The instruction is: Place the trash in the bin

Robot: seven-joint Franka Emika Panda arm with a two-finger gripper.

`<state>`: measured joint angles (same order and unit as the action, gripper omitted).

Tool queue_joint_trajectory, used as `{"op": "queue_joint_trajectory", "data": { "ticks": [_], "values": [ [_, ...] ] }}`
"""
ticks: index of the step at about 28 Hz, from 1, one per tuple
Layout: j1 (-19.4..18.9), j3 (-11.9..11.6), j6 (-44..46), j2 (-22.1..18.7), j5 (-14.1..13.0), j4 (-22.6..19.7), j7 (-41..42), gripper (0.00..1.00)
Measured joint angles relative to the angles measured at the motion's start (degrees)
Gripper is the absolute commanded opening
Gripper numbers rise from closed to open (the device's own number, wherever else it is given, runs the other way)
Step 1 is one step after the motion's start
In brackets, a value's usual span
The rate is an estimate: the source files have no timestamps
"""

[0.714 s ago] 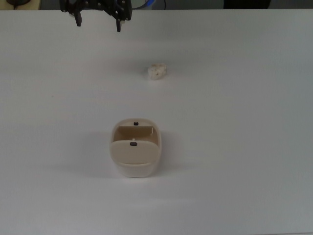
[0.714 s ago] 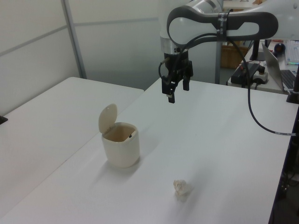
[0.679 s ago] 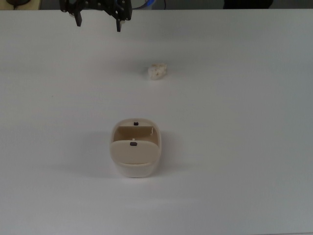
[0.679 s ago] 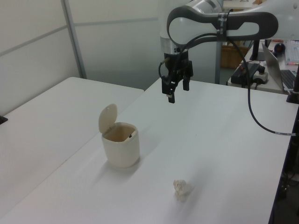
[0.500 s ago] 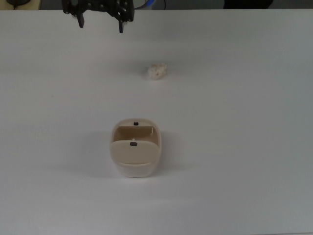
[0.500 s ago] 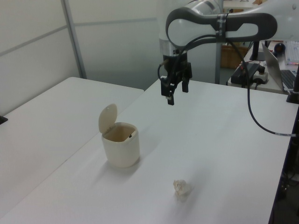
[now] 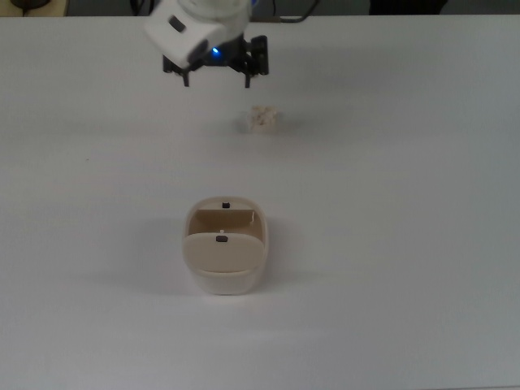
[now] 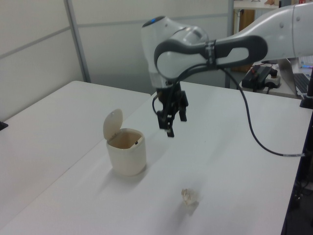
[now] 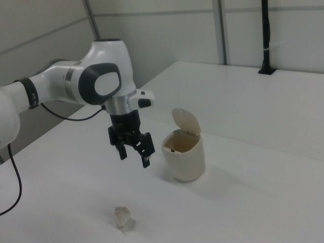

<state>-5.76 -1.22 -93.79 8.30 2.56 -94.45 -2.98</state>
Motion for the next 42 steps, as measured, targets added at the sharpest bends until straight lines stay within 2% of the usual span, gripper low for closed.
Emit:
{"op": "queue_joint_trajectory", "data": {
  "ticks": [6, 10, 16, 23, 30, 34, 35, 42],
  "values": [
    [-4.08, 0.07, -0.19, 2.54, 0.00, -3.31, 0.88, 1.00],
    [-6.66, 0.09, -3.28, 3.28, 0.21, -7.03, 1.33, 1.00],
    [-10.19, 0.12, -6.93, 4.31, 3.04, -12.22, 1.43, 1.00],
    [-12.78, 0.13, -7.26, 7.55, 7.93, -12.88, 1.44, 1.00],
    [-13.41, 0.12, -7.26, 9.10, 9.80, -12.97, 1.52, 0.99],
    [-13.57, 0.12, -7.16, 9.32, 11.57, -13.26, 1.76, 0.80],
    [-13.68, 0.12, -7.16, 9.40, 11.95, -13.39, 1.80, 0.69],
    [-14.38, 0.13, -7.00, 9.80, 12.94, -13.95, 1.81, 0.31]
  ]
}}
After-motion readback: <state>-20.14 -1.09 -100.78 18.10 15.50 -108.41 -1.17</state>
